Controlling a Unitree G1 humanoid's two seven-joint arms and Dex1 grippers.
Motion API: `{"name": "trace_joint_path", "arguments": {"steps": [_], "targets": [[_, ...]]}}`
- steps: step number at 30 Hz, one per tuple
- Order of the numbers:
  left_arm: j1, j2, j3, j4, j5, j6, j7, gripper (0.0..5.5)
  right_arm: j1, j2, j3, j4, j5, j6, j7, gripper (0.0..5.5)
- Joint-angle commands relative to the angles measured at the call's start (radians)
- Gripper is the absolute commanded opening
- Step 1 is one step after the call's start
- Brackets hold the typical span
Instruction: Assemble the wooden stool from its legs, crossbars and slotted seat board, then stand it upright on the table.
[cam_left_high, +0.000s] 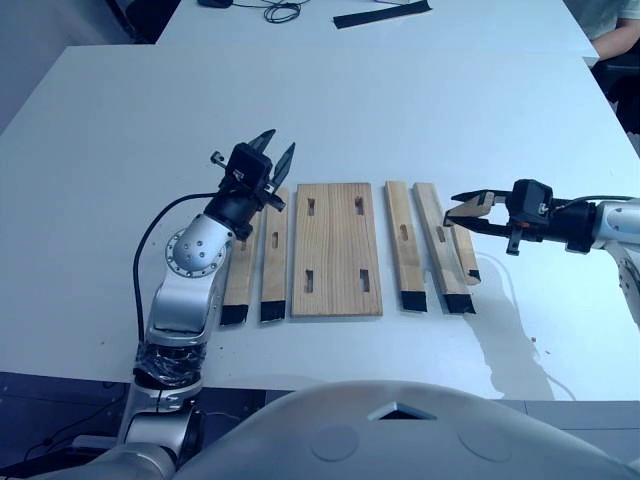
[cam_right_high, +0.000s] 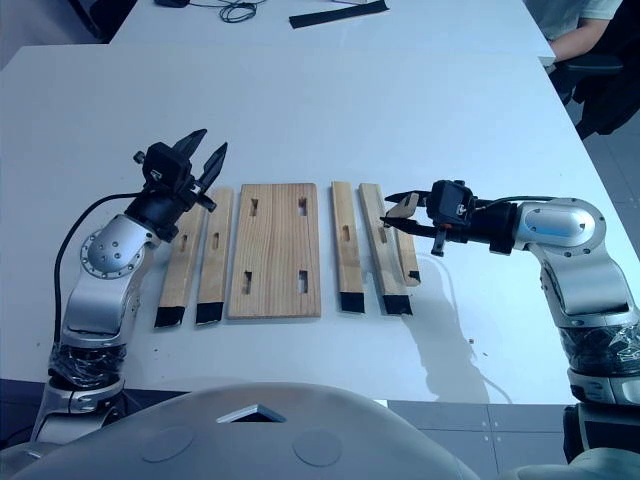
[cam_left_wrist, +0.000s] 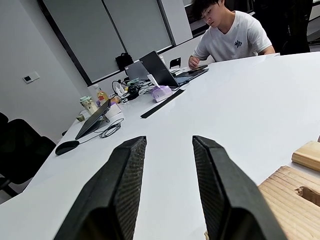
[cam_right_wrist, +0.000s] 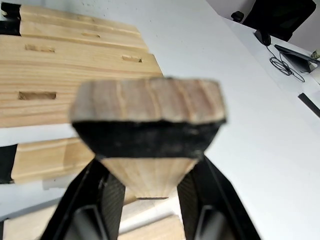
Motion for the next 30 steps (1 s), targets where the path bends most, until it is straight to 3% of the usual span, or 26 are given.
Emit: {"name": "trace_joint_path", "arguments": {"steps": [1,18,30], "targets": [[-0.012,0.008,-0.005,-0.002,0.0,-0.003,-0.014,1.7,0.021,0.014,0.015,0.008,-0.021,-0.024,0.0,1.3],[-0.038,0.023,0.001,-0.004,-0.016,0.007,-0.061,1.7,0.118,0.001,0.04,-0.002,-0.021,-0.047,0.033,1.3],[-0.037,0.025,-0.01,-0.008,-0.017,0.015,-0.077,1.7,0.01,0.009,0.112,0.132,-0.037,-0.025,0.103,1.3]]}}
